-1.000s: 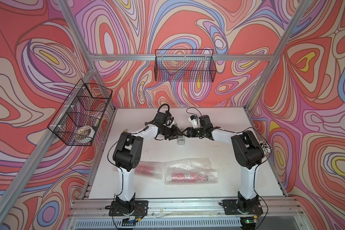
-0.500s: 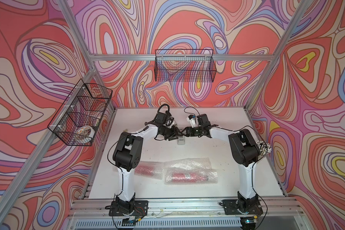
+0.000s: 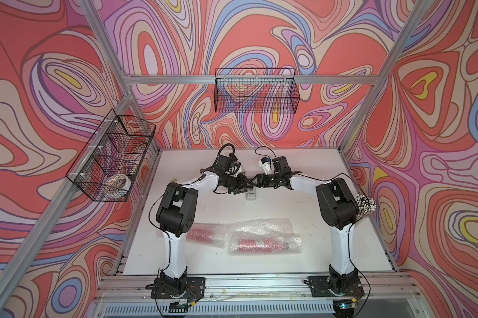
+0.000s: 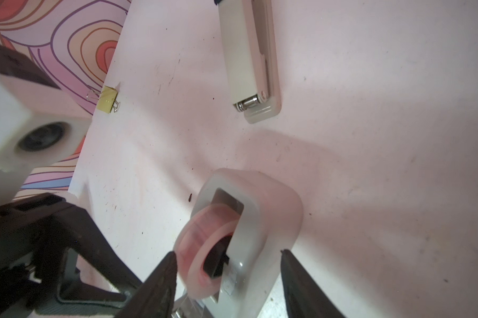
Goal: Wrap wine bottles in bubble wrap
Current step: Tear off the tape using the Tape Cutter.
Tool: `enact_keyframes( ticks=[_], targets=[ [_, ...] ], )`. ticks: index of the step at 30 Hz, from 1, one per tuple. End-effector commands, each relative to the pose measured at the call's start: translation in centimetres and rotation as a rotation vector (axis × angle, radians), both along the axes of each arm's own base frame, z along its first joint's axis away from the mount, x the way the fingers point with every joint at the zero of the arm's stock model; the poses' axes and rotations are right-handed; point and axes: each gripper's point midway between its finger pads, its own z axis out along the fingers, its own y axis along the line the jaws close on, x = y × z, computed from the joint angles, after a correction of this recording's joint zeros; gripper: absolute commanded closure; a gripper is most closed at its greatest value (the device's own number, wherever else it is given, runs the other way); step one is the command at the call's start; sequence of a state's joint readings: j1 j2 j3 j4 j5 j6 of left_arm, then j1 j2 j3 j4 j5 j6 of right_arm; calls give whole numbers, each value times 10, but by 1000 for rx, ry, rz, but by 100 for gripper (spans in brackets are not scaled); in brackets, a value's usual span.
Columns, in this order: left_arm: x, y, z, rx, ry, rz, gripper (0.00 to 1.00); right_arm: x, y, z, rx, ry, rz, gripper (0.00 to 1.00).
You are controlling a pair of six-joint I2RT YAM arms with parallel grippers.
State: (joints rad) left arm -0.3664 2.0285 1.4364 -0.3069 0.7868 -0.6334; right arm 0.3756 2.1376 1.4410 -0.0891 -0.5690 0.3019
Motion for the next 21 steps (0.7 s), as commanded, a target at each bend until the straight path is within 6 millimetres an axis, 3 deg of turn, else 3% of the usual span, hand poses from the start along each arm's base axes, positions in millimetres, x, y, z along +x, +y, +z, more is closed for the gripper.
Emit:
enact_keyframes(
  ticks=[1, 13, 21],
  targets=[
    [1, -2, 1, -22, 7, -1, 54, 5, -14, -35, -60, 55, -65, 40],
    [6, -2, -17, 1, 25, 4, 55, 3, -22, -42, -59, 75, -85, 42],
    [14, -12, -14, -52, 18, 12, 56, 3, -20, -42, -47, 79, -81, 44]
  ],
)
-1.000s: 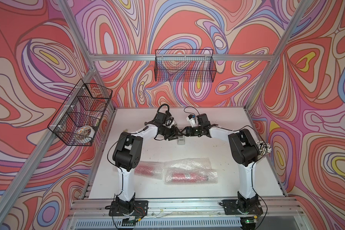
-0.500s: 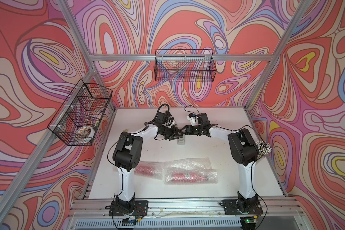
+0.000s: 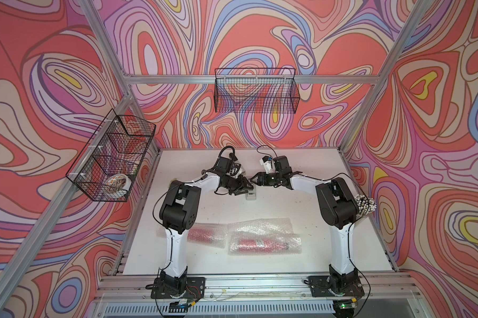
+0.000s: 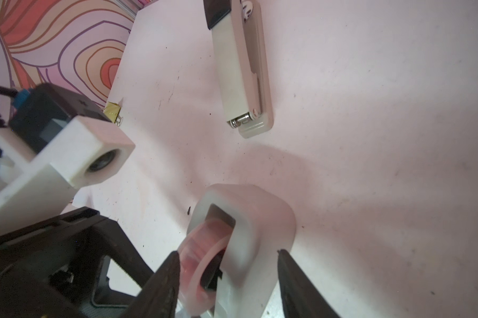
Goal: Wrap wine bottles in bubble wrap
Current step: Tear off the tape using the Tape Cutter.
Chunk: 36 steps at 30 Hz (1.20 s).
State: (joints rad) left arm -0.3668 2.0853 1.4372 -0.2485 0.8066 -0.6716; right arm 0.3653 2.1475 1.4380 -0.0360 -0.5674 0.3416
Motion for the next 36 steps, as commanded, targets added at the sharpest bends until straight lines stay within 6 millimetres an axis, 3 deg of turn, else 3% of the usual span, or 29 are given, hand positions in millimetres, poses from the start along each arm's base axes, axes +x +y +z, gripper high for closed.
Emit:
enact_keyframes(
  ticks=[1, 16, 27, 36],
  targets=[
    [9, -7, 3, -31, -15, 1, 56, -8, -18, -44, -74, 92, -45, 44],
    [5, -18, -11, -84, 18, -2, 64, -11, -19, -44, -71, 96, -45, 44],
    [-5, -11, -34, -29, 50, -14, 68, -12, -18, -43, -68, 92, -43, 45],
    [-3, -17, -18, -87, 25, -21, 81, -12, -18, -46, -68, 100, -44, 46]
  ],
)
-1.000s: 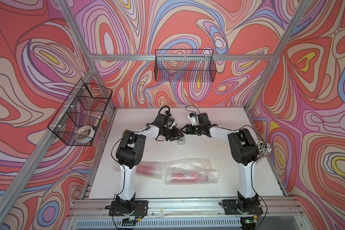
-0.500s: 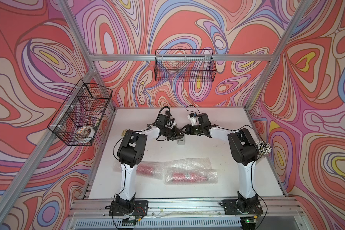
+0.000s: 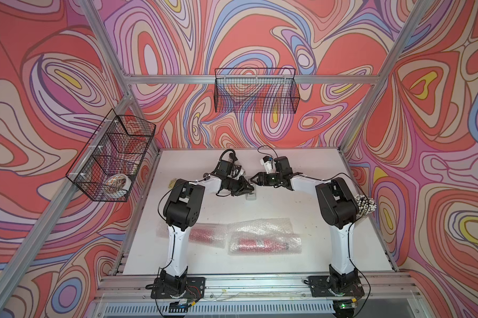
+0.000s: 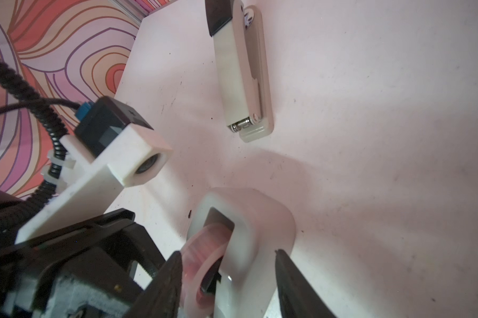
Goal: Wrap wine bottles in bubble wrap
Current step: Tear off the tape using the Tape Cutter.
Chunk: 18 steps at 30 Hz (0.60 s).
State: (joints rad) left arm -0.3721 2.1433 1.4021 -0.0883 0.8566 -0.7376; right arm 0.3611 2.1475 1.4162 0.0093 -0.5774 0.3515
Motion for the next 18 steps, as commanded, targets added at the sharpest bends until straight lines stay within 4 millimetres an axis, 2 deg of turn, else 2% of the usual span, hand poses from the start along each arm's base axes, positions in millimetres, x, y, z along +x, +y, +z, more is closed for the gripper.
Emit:
enact_keyframes(
  ticks=[1, 4, 9, 12, 16, 18],
  targets=[
    [-9, -6, -1, -17, 17, -26, 83, -13, -18, -46, -85, 114, -40, 46],
    [-7, -7, 4, -25, 8, -24, 87, -13, -18, -46, -85, 113, -40, 46],
    [-7, -8, 8, -35, 7, -30, 99, -13, -17, -43, -81, 109, -36, 46],
    [-9, -8, 9, -39, 11, -37, 100, -12, -16, -36, -73, 98, -35, 44],
    [-10, -8, 14, -43, 8, -40, 100, -9, -14, -19, -54, 67, -28, 39],
    [-11, -8, 17, -44, 9, -44, 100, -10, -14, -4, -42, 37, -21, 37]
  ],
)
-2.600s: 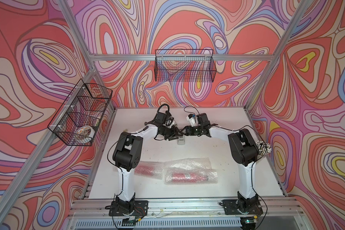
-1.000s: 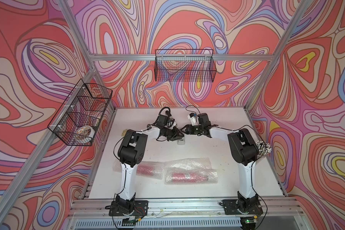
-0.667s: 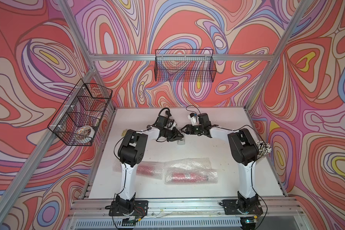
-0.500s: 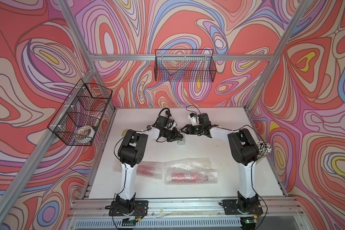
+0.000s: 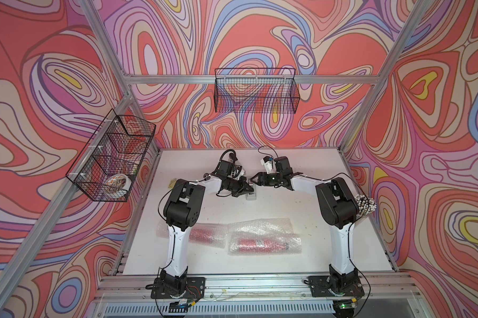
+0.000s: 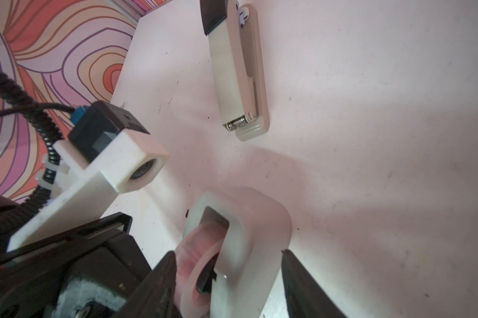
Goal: Wrap wine bottles in bubble wrap
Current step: Tear off the tape using the Tape Cutter.
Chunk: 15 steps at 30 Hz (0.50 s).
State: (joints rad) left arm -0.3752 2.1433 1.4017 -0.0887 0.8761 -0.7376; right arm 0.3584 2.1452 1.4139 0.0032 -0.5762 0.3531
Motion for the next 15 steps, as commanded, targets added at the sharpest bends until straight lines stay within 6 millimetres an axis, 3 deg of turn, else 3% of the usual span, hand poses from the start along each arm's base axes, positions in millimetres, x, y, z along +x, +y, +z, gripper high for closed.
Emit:
enact_keyframes(
  ticks=[1, 6, 10, 15],
  targets=[
    [-8, -5, 16, -28, 0, -32, 100, -11, -13, 3, -35, 19, -18, 36],
    [-9, -5, 21, -35, 0, -36, 100, -25, -33, 24, -22, -9, -46, 35],
    [-9, -6, 26, -35, -5, -40, 100, -35, -39, 11, -18, 31, -63, 38],
    [-13, -5, 34, -40, -4, -45, 100, -32, -22, 0, 68, 68, -50, 44]
  ],
)
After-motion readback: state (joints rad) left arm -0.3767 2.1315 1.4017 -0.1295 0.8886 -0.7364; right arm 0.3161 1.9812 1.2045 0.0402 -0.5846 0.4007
